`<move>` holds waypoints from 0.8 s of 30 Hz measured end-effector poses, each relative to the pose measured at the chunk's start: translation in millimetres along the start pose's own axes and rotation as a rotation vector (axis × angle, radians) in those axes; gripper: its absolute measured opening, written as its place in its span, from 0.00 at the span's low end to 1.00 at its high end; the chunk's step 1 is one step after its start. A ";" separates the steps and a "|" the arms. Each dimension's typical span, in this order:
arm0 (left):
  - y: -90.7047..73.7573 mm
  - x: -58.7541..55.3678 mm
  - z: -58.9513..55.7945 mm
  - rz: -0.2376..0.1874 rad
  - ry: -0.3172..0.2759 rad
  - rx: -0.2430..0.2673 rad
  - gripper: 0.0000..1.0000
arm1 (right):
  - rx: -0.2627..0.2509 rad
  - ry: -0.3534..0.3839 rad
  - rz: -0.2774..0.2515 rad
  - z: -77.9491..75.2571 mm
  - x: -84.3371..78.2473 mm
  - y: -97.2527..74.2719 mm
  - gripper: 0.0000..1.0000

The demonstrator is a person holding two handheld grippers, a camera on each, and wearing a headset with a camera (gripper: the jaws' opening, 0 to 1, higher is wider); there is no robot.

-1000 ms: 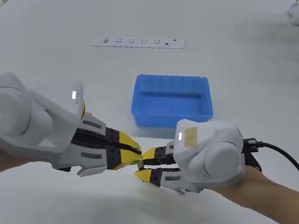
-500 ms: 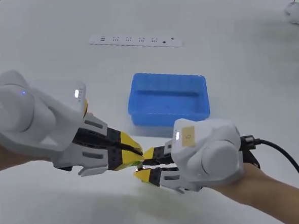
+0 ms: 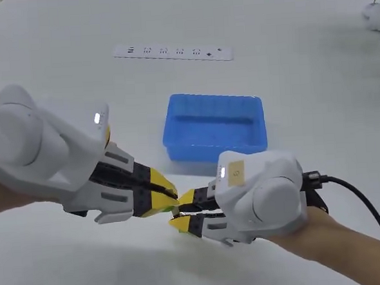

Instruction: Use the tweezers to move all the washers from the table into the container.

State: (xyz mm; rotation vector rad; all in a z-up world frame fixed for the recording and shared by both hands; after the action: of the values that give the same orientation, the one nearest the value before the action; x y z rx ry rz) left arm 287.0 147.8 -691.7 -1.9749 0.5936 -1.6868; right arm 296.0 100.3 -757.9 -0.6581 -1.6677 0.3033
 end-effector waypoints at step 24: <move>-31.0 50.8 6.0 0.022 0.107 0.032 0.07 | -0.099 -0.076 -0.067 -32.9 40.2 -32.2 0.10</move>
State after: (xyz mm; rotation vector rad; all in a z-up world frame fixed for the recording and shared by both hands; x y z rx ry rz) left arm 301.2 142.2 -633.9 -1.8582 0.6196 -1.7869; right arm 316.3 92.3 -700.8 -0.6699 -1.7822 0.2007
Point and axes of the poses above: the centre of the closed fingertips' face, and the gripper's own axes: y roughly forward along the fingers, z roughly to its left, x roughly out of its top, the point moved 5 cm from there along -y, roughly backward along the fingers, and after that the axes turned 13 degrees about -x, right-handed, at the moved point
